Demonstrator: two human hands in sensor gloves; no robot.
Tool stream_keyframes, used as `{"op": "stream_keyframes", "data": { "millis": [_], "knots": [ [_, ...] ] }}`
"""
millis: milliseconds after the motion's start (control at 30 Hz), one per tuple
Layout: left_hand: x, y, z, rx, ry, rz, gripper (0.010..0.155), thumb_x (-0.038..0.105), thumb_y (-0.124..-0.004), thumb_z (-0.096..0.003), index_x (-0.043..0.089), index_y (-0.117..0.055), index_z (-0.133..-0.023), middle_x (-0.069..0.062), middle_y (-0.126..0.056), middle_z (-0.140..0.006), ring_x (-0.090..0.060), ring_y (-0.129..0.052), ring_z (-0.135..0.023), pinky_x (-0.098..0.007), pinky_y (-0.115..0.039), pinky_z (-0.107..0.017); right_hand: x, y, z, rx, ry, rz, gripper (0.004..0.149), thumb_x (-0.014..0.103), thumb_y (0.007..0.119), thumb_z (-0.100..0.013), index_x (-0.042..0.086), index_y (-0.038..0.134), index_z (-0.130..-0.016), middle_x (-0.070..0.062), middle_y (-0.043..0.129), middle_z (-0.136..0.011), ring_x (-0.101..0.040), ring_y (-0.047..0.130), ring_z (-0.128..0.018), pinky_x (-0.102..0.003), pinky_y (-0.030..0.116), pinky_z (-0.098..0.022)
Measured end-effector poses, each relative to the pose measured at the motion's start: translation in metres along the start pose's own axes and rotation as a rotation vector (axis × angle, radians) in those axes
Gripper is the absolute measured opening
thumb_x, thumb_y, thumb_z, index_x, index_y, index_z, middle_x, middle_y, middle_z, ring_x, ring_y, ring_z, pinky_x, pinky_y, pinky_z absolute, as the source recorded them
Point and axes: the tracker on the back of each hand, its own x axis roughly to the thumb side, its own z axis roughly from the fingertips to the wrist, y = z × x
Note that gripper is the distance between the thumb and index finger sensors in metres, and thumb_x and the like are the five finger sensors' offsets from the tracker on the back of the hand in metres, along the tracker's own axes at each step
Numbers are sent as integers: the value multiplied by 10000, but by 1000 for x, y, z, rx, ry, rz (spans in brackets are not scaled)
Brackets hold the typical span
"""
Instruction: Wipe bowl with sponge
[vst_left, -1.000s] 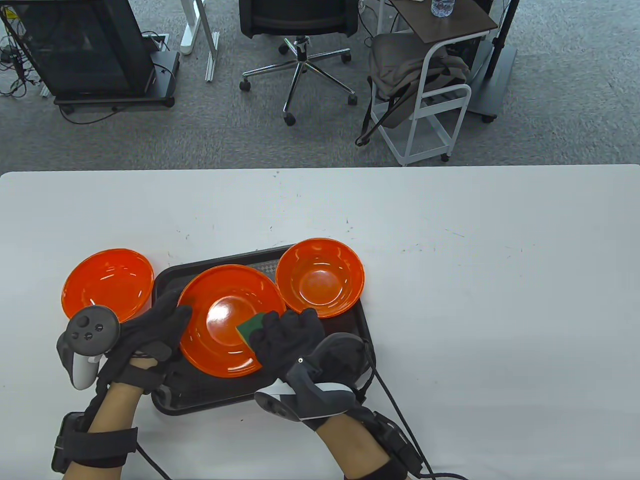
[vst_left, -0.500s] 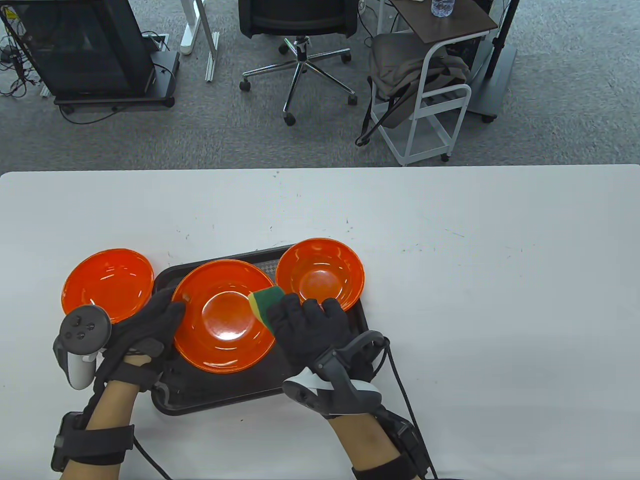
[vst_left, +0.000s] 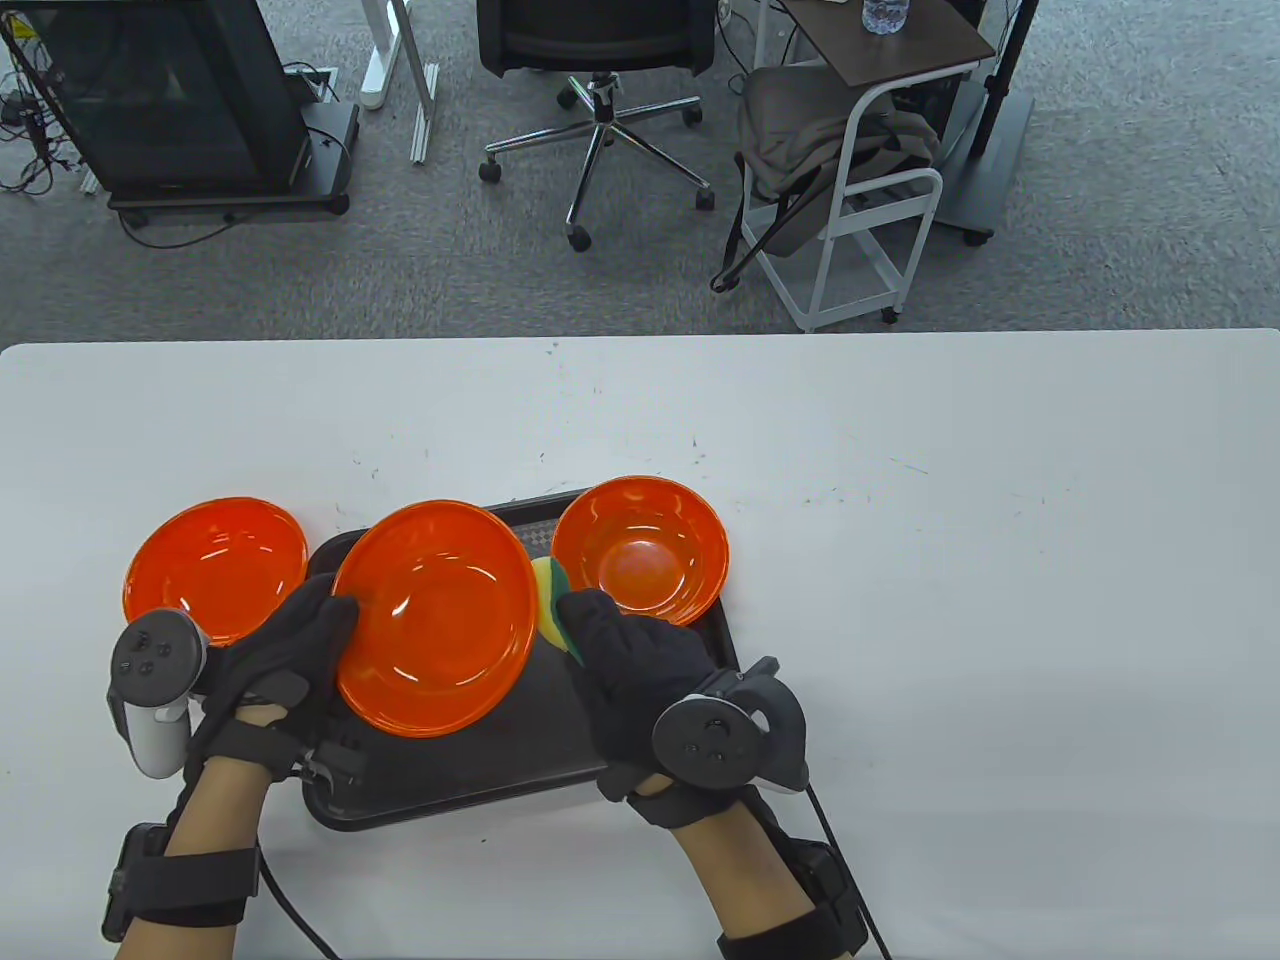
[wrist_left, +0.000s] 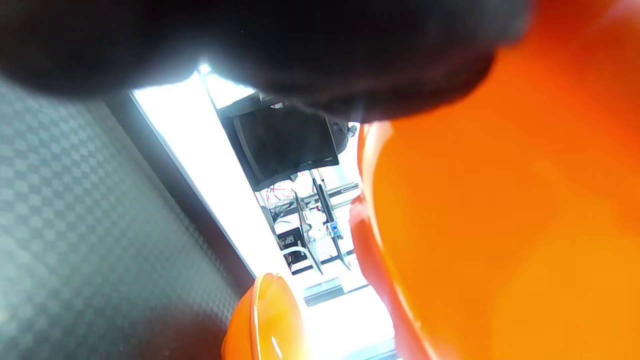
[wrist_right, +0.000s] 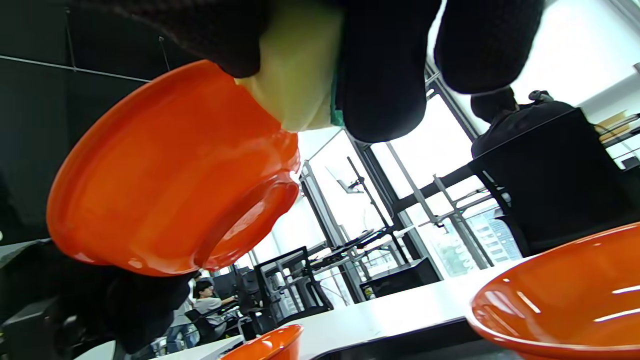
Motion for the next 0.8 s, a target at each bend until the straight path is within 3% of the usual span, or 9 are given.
{"op": "stream_keyframes", "data": {
  "millis": [367,533,800],
  "knots": [
    [8,-8,1,-82,18,-145,574,480,-784,-519,100,-743,-946,50,-982,-289,-18,-944,51,-265,-915,-18,-5,2,2,-47,-1,-141,490,361,714,-624,160,528,-1030,-168,773,-1007,-317,927,-738,-597,731,-558],
    [10,-15,0,-173,14,-142,591,489,-811,-511,85,-748,-937,52,-986,-274,-20,-942,65,-267,-914,-9,-10,7,3,-81,37,-335,491,359,710,-626,173,514,-1036,-161,756,-1022,-318,921,-747,-600,728,-561],
    [14,-29,-2,-277,-53,-140,598,499,-827,-504,79,-767,-926,51,-989,-260,-25,-937,75,-272,-912,-2,-19,15,3,-52,87,-497,495,356,699,-630,180,494,-1045,-161,735,-1037,-321,911,-760,-600,724,-564]
  ]
}}
